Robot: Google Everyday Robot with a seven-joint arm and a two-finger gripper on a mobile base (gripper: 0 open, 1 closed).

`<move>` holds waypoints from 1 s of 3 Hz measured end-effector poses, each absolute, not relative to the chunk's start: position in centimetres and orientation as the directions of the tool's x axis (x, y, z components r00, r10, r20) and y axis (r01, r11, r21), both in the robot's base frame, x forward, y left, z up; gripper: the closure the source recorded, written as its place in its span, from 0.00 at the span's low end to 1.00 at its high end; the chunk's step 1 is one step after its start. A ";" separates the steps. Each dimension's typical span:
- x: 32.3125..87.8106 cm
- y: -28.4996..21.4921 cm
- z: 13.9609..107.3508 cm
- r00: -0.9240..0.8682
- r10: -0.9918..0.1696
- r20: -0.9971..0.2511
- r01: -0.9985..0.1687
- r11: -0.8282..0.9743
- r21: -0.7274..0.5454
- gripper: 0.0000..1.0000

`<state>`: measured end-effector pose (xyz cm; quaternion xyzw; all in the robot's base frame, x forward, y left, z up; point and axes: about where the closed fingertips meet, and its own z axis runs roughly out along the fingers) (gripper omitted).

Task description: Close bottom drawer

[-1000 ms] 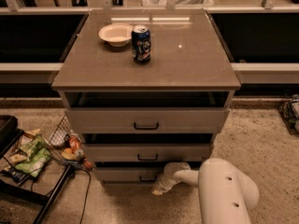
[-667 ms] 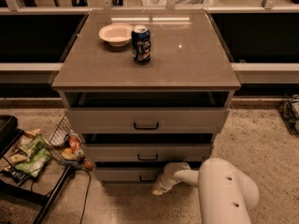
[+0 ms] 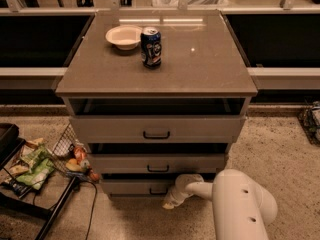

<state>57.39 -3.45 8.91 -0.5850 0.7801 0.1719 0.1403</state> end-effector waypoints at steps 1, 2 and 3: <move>57.4 -3.4 8.9 -0.276 -0.864 -0.420 -0.961 0.256 0.104 0.53; 57.3 -3.4 8.9 -0.276 -0.864 -0.420 -0.961 0.256 0.104 0.30; 57.2 -3.5 8.9 -0.276 -0.864 -0.420 -0.961 0.256 0.104 0.32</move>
Offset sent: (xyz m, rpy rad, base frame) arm -0.0002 0.0000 0.0000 0.0000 0.0000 0.0000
